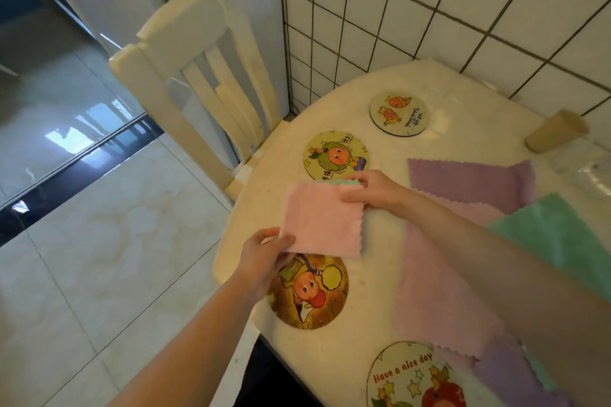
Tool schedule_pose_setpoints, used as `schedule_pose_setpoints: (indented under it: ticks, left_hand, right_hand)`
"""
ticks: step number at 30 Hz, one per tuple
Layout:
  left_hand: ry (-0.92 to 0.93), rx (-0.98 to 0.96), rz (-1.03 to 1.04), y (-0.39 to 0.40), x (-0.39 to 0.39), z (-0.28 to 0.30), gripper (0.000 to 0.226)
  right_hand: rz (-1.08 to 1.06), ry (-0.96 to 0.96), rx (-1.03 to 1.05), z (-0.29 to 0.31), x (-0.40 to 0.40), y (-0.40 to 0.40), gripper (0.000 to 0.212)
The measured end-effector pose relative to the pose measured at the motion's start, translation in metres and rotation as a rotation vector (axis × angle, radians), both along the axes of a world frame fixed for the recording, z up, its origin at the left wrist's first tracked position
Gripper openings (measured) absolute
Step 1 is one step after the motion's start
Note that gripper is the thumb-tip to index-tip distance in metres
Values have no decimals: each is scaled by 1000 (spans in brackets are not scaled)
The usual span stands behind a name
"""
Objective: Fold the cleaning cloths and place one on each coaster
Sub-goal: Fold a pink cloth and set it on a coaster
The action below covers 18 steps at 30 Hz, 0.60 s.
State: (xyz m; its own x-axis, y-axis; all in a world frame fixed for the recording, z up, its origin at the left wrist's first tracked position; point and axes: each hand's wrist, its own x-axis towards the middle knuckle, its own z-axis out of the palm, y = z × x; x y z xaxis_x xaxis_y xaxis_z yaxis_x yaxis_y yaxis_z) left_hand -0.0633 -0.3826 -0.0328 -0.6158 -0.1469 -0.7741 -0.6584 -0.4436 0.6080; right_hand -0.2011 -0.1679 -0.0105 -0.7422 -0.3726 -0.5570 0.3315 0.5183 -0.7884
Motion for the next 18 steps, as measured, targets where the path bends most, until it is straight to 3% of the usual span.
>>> schedule_pose_setpoints:
  ticks: [7, 11, 18]
  left_hand:
    - [176, -14, -173, -1, -141, 14, 19]
    - [203, -47, -287, 23, -243, 20, 25]
    - [318, -270, -521, 85, -374, -10, 25]
  right_hand:
    - [-429, 16, -85, 24, -49, 40, 22]
    - [-702, 56, -127, 23, -91, 61, 32]
    - [-962, 62, -138, -7, -148, 99, 26]
